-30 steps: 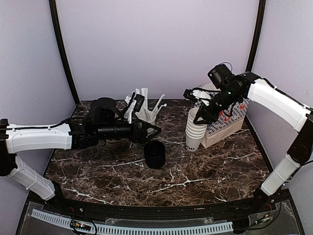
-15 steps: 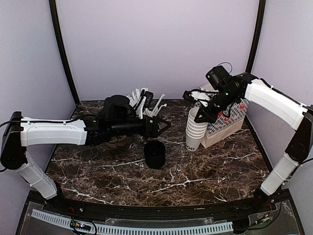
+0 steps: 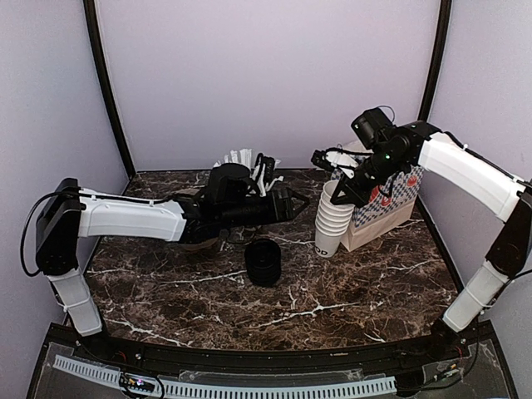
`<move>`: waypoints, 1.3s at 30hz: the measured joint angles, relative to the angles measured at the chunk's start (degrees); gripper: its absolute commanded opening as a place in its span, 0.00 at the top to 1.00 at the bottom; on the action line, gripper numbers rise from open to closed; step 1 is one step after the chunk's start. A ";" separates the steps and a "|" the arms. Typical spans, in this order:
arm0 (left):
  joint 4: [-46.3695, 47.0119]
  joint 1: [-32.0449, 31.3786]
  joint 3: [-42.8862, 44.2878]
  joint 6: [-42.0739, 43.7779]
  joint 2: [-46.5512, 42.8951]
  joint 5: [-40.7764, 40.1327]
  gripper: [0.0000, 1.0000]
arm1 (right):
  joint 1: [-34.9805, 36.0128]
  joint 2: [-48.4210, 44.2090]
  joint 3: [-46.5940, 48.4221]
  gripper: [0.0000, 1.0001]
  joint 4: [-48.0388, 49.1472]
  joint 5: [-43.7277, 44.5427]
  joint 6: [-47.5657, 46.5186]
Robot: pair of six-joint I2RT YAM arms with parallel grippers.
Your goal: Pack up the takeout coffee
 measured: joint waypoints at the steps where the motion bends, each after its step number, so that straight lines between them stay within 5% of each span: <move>1: 0.26 0.00 0.66 -0.63 0.92 0.00 0.24 | 0.00 -0.02 0.00 1.00 0.00 -0.02 -0.02; 18: 0.81 -0.04 7.26 -5.16 7.74 0.31 0.25 | -0.02 -1.86 7.91 1.00 -1.53 2.19 -1.01; 25: -5.70 -0.22 7.74 5.29 4.35 -0.07 0.25 | -0.02 -5.25 10.62 1.00 -1.81 3.10 -1.81; 32: -17.29 -0.26 6.75 17.99 -9.81 -2.23 0.23 | -0.02 -9.68 10.43 1.00 -3.43 -0.26 -3.54; 39: -33.22 -0.26 5.35 26.47 -19.04 -14.49 0.12 | 0.92 -14.73 2.14 1.00 -5.03 -4.94 -8.66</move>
